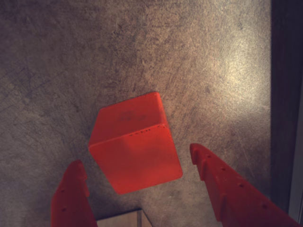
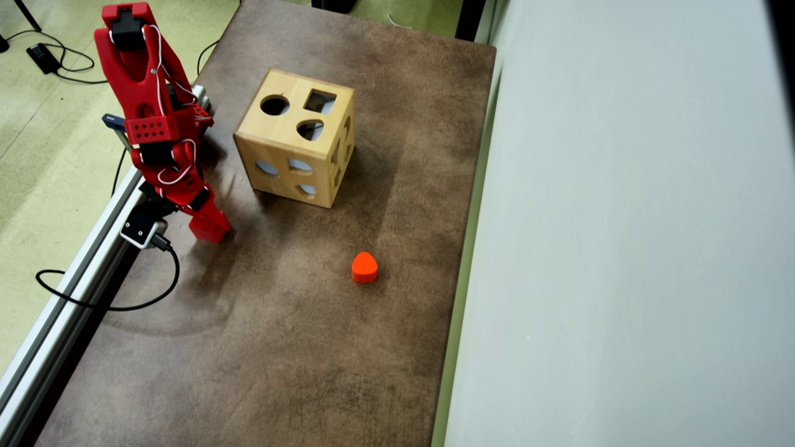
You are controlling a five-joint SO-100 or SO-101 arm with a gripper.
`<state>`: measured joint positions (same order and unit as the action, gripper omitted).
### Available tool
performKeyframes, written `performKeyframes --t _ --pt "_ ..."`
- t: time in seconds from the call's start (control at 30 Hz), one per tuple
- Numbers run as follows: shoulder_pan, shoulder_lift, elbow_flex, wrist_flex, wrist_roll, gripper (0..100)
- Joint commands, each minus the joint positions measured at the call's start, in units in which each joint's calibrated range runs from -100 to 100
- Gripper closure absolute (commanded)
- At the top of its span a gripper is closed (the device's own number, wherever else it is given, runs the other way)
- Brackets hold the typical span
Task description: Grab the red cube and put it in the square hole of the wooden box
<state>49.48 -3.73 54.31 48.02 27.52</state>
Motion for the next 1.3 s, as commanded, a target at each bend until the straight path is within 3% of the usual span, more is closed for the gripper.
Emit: performKeyframes --t 0.0,0.27,0.6,1.1,1.27 --pt "0.1 -0.3 -2.3 -0.4 0.2 65" --pt "0.4 -0.3 -2.1 -3.1 0.1 67" --pt "0.2 1.2 -2.1 -4.6 0.2 80" --pt "-0.3 1.6 -1.4 -4.6 0.2 80" --pt "-0.3 1.6 -1.2 -4.6 0.2 72"
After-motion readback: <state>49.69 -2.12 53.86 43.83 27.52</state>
